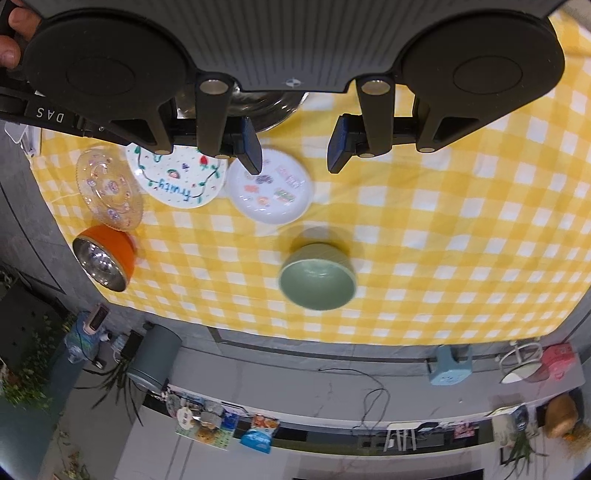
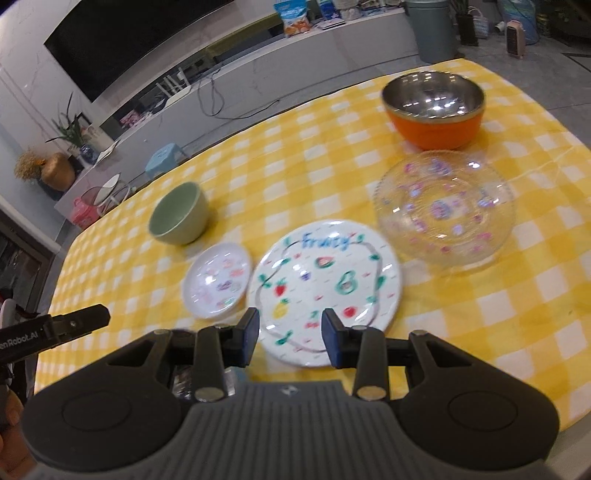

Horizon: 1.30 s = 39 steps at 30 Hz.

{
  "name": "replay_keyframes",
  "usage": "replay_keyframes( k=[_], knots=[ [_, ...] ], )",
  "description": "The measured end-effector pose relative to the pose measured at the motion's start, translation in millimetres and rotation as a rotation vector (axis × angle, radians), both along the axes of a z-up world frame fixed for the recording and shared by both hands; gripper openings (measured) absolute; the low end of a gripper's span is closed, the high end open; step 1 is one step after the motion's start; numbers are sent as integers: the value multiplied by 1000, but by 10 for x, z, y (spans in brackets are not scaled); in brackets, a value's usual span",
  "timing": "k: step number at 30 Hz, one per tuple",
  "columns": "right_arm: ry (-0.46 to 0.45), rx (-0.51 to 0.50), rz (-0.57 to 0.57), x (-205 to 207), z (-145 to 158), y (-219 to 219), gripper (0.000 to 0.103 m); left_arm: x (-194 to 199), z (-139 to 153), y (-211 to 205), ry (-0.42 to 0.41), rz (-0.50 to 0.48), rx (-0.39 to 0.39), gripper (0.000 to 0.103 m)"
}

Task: Organize plates and bowls
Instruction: 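Move the left tool to the orange steel bowl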

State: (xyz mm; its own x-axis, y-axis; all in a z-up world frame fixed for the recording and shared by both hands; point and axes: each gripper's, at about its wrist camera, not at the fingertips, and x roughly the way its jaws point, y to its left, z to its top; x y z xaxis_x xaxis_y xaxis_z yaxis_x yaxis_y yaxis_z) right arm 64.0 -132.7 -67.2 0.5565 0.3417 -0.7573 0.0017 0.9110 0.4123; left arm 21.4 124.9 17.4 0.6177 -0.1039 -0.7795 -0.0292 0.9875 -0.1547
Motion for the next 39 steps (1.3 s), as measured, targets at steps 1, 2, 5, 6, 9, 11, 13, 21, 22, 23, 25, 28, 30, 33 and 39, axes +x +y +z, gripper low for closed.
replay_keyframes(
  k=[1,2,5,6,9,11,13,21,22,23,25,28,30,33,39],
  knots=[
    [1,-2,-6,16,-4,-43,37,33,1,-49,1,-8,3,48],
    [2,-4,-13,40,-9,-97,37,73,1,-100,2,-15,9,49],
    [1,-12,-30,89,-23,-221,38,187,-4,-269,-1,-42,32,53],
    [1,-14,-36,103,-30,-260,38,217,-16,-321,-1,-52,36,54],
    [6,-16,-50,157,-71,-359,38,317,-68,-476,1,-85,29,54],
    [10,-11,-61,196,-104,-421,40,388,-111,-572,9,-102,24,54],
    [16,8,-74,240,-126,-483,42,464,-147,-662,6,-112,14,54],
    [-19,45,-132,518,-88,-741,42,743,-202,-1040,-48,-194,42,56],
    [-24,58,-141,560,-77,-786,42,790,-204,-1091,-41,-201,59,56],
    [-28,63,-148,596,-69,-820,42,833,-203,-1131,-35,-205,71,56],
    [-38,65,-162,678,-57,-886,42,921,-200,-1206,-29,-210,81,56],
    [-46,66,-192,801,-51,-1003,43,1067,-232,-1305,-12,-209,85,56],
    [-50,65,-218,885,-51,-1073,42,1167,-260,-1376,-6,-215,86,56],
    [-66,42,-241,1003,-43,-1168,43,1313,-290,-1487,-7,-220,97,56],
    [-65,53,-300,1216,-107,-1419,43,1615,-300,-1685,5,-214,100,58]
  ],
)
